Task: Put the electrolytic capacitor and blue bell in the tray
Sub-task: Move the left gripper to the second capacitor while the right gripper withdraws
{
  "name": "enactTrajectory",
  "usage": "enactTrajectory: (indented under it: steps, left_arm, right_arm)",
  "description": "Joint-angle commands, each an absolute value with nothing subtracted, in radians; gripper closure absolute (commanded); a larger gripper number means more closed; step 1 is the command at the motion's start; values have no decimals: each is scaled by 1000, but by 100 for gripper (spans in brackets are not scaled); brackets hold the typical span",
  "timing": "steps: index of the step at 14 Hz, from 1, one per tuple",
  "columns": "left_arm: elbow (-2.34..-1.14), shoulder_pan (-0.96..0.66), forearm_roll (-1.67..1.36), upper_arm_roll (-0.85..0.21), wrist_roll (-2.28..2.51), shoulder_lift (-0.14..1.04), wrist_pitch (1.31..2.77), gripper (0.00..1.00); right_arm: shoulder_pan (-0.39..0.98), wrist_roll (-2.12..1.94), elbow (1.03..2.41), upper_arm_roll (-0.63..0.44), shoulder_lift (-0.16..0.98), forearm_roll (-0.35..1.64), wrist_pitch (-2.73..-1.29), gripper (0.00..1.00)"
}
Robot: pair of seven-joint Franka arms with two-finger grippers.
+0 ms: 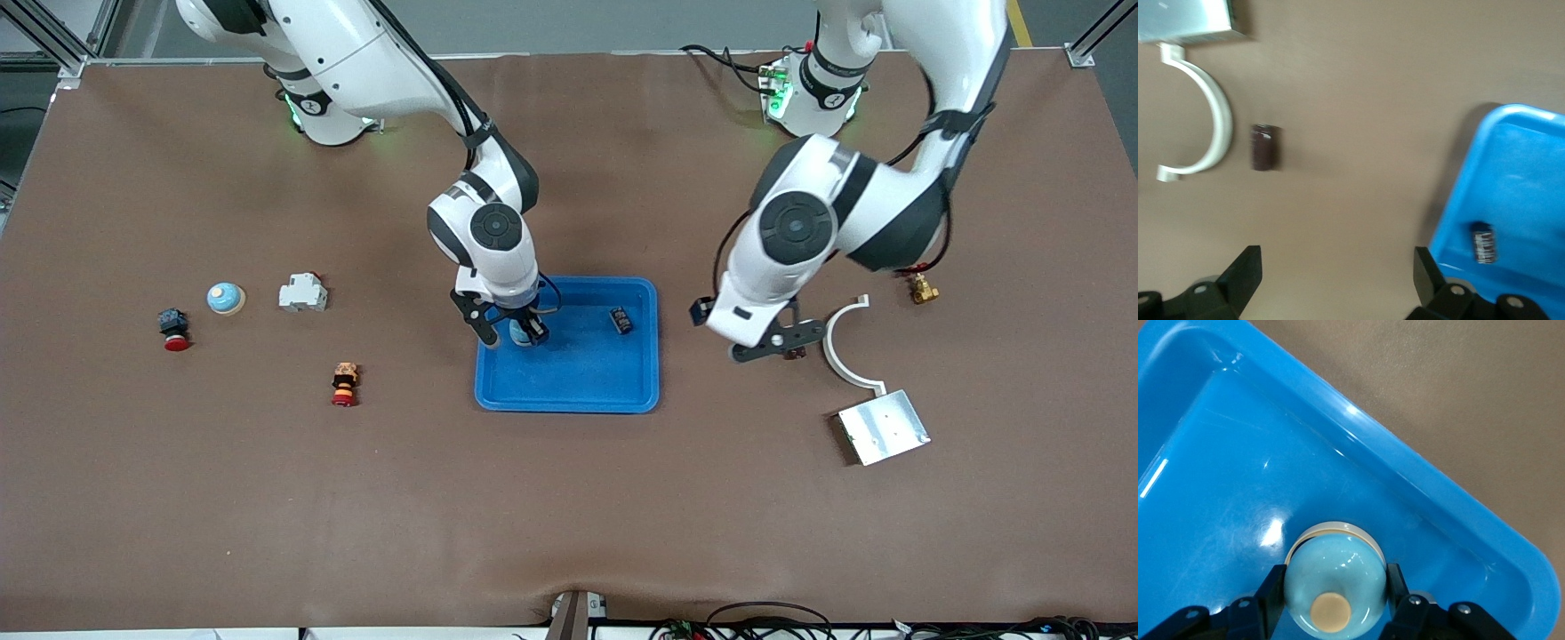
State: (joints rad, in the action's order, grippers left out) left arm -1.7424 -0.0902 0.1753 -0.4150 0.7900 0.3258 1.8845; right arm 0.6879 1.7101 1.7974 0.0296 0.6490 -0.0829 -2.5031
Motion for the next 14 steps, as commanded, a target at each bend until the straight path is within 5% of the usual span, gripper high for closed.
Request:
enactTrajectory:
  steps: [1, 4, 5, 6, 7, 14]
  left_arm:
    - [-1873, -23, 176, -425, 685, 198, 1907, 0]
    - [-1930, 66, 102, -425, 513, 118, 1907, 0]
    - [-1948, 96, 92, -425, 458, 95, 1908, 0]
    - [-1963, 115, 92, -425, 418, 83, 1908, 0]
    - [-1971, 145, 83, -425, 394, 75, 1913, 0]
    - [-2135, 287, 41, -422, 233, 54, 2118, 0]
  right_arm:
    - [703, 1741, 1764, 18, 670, -110, -2497, 100]
    - [704, 1741, 1749, 18, 686, -110, -2496, 100]
    - [704, 1741, 1747, 18, 687, -112, -2497, 83]
    - [704, 1741, 1747, 18, 689, -110, -2497, 35]
    - [704, 1741, 1744, 18, 689, -112, -2494, 5]
    - [706, 1730, 1732, 18, 692, -170, -2482, 0]
